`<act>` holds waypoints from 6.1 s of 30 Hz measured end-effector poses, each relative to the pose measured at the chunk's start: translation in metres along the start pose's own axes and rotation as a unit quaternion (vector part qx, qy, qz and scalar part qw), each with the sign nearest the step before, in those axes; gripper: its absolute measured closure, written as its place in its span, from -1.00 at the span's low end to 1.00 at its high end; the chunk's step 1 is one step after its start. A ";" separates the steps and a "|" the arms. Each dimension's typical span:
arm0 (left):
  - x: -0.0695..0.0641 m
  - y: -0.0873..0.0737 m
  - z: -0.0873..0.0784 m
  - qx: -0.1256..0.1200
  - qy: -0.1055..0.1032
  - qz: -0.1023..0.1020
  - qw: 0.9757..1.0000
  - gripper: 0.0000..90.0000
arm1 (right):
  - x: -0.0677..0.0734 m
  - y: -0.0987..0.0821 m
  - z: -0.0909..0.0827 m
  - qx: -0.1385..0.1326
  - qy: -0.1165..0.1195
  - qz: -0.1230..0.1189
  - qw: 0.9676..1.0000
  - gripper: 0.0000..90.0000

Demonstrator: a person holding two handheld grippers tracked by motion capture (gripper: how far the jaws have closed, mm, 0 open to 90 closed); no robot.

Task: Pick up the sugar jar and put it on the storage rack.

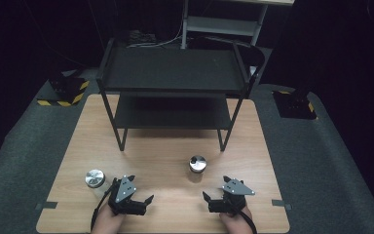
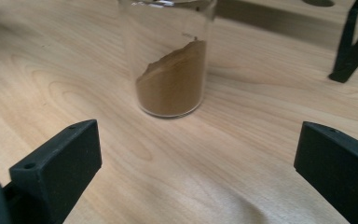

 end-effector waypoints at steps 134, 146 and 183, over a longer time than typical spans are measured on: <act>0.081 -0.053 -0.096 -0.131 0.055 -0.066 0.988 -0.46 | -0.009 -0.004 -0.003 -0.014 0.015 0.026 0.999 -0.99; 0.077 -0.055 -0.098 -0.139 0.066 -0.051 0.987 -0.23 | -0.009 -0.004 -0.003 -0.012 0.014 0.025 1.000 -0.99; 0.065 -0.024 -0.105 -0.159 0.056 -0.057 0.984 -0.23 | -0.007 -0.001 -0.003 0.002 0.002 0.017 1.000 -0.99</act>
Point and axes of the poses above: each handheld gripper's, and its own axes: z roughly forward along the jaws, y roughly out of its top, x roughly to its left, the point moved 4 cm from there along z, roughly forward along the jaws, and after that the axes turned 5 degrees about -x, right-handed, at the moved point
